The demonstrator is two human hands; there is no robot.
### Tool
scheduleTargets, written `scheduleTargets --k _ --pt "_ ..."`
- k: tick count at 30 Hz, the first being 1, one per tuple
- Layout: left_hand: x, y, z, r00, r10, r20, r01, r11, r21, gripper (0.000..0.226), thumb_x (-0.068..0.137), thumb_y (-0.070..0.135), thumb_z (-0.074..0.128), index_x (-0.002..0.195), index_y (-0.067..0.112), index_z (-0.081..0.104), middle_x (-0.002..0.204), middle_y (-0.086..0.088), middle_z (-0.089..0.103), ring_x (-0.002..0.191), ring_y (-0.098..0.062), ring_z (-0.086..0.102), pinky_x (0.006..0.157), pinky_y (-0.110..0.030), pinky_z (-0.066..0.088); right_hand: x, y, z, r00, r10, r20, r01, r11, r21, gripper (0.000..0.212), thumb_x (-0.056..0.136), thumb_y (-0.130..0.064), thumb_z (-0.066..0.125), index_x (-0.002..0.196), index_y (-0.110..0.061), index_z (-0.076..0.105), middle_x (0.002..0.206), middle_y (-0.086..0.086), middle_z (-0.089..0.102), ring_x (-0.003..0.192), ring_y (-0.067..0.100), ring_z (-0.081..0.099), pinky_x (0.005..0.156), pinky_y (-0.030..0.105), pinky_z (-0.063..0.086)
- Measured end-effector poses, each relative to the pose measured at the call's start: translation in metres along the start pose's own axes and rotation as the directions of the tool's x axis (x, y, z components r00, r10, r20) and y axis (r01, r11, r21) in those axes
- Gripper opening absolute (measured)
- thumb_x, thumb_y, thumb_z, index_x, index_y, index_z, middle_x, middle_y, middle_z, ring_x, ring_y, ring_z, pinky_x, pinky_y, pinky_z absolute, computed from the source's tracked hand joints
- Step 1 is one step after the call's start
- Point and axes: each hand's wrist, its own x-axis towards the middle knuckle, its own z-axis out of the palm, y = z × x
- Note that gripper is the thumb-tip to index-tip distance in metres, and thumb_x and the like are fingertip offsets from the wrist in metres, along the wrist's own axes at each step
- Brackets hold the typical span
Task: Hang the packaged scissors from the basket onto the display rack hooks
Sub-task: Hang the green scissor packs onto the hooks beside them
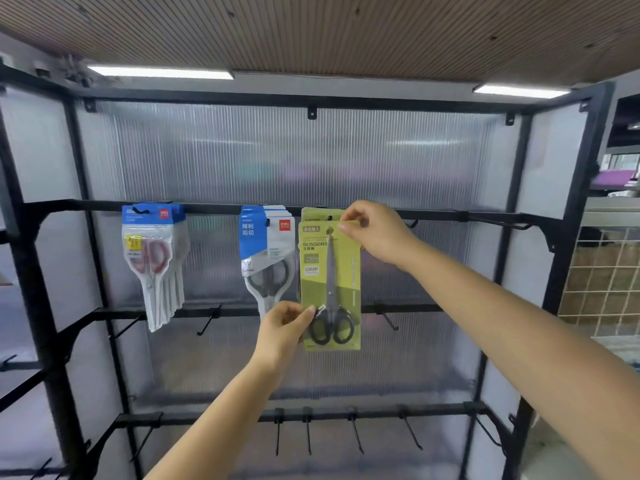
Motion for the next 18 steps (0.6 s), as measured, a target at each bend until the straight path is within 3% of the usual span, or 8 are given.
scheduleTargets --k 4,8,11,18 --pt "0.009 0.006 -0.001 0.999 0.026 -0.027 -0.026 1.0 0.013 0.014 0.09 0.019 0.062 0.079 0.01 0.059 0.077 -0.007 0.062 0.073 -0.017 0.058 0.068 -0.026 0.049 0.014 -0.002 -0.001 0.999 0.031 -0.036 -0.03 1.0 0.006 0.013 0.093 -0.018 0.057 0.101 -0.009 0.061 0.099 0.001 0.059 0.09 0.013 0.052 0.08 0.029 0.044" --pt "0.016 0.01 0.001 0.998 0.044 -0.034 -0.044 0.999 0.012 0.013 0.09 0.016 0.061 0.078 0.01 0.058 0.069 -0.002 0.059 0.065 -0.011 0.055 0.06 -0.019 0.048 0.024 0.004 0.0 0.997 0.071 -0.042 -0.071 0.997 -0.003 0.014 0.093 -0.017 0.057 0.103 -0.007 0.061 0.093 -0.005 0.055 0.092 0.012 0.052 0.085 0.035 0.048" --pt "0.022 0.008 0.002 0.998 0.042 -0.036 -0.041 0.999 0.028 0.013 0.09 0.015 0.061 0.079 0.009 0.059 0.072 -0.005 0.06 0.069 -0.015 0.056 0.064 -0.022 0.049 0.028 0.011 0.002 0.995 0.094 -0.038 -0.093 0.996 0.017 0.011 0.092 -0.017 0.058 0.1 -0.01 0.061 0.086 -0.011 0.052 0.093 0.014 0.053 0.088 0.039 0.05" --pt "0.037 -0.009 0.006 0.997 -0.027 -0.069 0.03 0.998 0.047 0.011 0.09 0.02 0.062 0.084 0.01 0.062 0.082 -0.009 0.065 0.079 -0.02 0.061 0.079 -0.035 0.053 0.035 0.018 0.014 0.997 0.06 -0.046 -0.064 0.993 -0.097 0.014 0.094 -0.019 0.056 0.101 -0.009 0.062 0.101 -0.004 0.057 0.095 0.008 0.047 0.08 0.023 0.034"
